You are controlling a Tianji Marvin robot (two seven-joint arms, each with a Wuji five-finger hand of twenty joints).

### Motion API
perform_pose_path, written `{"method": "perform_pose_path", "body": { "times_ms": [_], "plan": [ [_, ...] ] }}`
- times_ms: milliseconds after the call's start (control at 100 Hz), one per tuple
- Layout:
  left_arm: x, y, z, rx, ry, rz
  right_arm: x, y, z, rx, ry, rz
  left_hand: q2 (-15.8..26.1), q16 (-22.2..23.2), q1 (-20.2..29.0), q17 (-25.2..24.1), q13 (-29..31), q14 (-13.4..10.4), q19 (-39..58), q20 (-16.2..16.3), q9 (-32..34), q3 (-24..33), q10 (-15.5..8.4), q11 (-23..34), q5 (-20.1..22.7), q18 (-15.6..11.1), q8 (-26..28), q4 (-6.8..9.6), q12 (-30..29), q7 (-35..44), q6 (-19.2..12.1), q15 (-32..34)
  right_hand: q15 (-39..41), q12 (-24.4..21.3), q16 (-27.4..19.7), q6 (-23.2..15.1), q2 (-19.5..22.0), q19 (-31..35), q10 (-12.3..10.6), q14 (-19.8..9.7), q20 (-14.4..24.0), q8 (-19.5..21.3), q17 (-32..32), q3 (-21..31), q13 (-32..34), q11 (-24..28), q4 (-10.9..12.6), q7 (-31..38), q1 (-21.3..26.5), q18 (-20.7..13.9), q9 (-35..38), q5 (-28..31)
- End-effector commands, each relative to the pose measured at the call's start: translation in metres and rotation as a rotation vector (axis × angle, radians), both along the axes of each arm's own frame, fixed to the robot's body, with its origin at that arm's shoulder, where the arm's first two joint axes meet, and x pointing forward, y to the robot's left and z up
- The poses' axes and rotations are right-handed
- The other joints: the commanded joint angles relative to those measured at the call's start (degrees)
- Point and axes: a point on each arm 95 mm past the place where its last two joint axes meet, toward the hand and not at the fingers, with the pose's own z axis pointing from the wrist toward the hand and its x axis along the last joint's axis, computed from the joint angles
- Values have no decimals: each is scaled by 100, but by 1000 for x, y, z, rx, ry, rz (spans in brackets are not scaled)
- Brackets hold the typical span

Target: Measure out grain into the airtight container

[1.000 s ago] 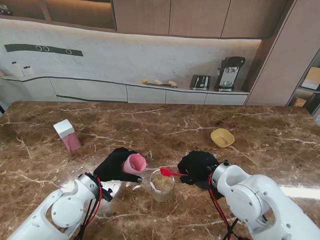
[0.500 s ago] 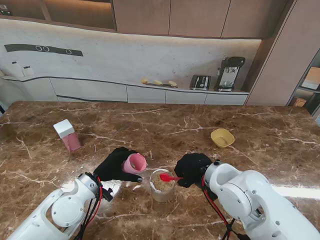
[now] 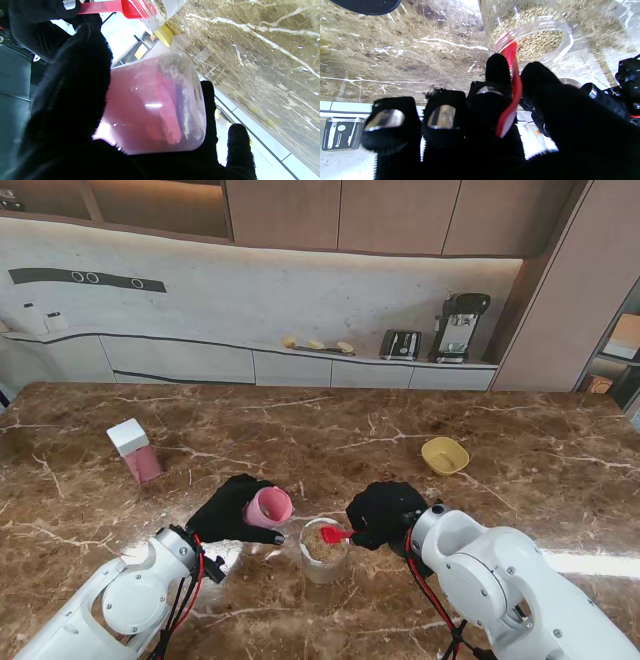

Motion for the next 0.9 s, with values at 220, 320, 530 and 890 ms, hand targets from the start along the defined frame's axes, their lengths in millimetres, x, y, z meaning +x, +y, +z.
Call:
{"method": "perform_pose_path", "body": {
  "times_ms": [220, 320, 530, 890],
  "plan": [
    [-3, -2, -2, 1, 7, -6, -4, 3, -16, 21, 53, 15, 1128, -32, 584, -107, -93, -132, -100, 14, 603, 1655, -591, 155, 1022, -28, 107, -240, 105, 833, -1463, -184, -1347, -460, -744, -321, 288, -514, 145, 168, 17, 699, -677, -175, 245, -1308, -139, 264, 270, -140, 243, -282],
    [-3, -2, -2, 3, 6, -3, -4, 4, -20, 19, 33, 29, 1123, -30, 583, -104, -84, -136, -96, 17, 606, 1664, -603, 158, 1026, -30, 109, -240, 107, 835, -1463, -181, -1318, -437, -749, -404, -102, -529, 90, 68, -19, 730, -537, 138, 264, -1312, -171, 377, 216, -178, 272, -159],
    [-4, -1, -3, 4, 7, 1, -3, 7, -25, 0, -14, 52, 1120, -26, 584, -105, -88, -123, -93, 20, 607, 1674, -589, 159, 1030, -24, 112, -243, 109, 838, -1453, -180, -1064, -390, -682, -509, -593, -545, -14, -96, -124, 818, -227, 621, 273, -1068, -257, 473, 134, -184, 278, -30],
    [-3, -1, -3, 0, 8, 1, -3, 12, -30, 59, -84, 67, 1125, -20, 583, -108, -105, -109, -105, 14, 605, 1672, -570, 165, 1024, -27, 112, -246, 119, 832, -1434, -175, -858, -382, -578, -406, -731, -380, 103, 66, 30, 374, -376, 1034, 250, -981, -104, 281, 276, -45, 264, -87]
  ]
}}
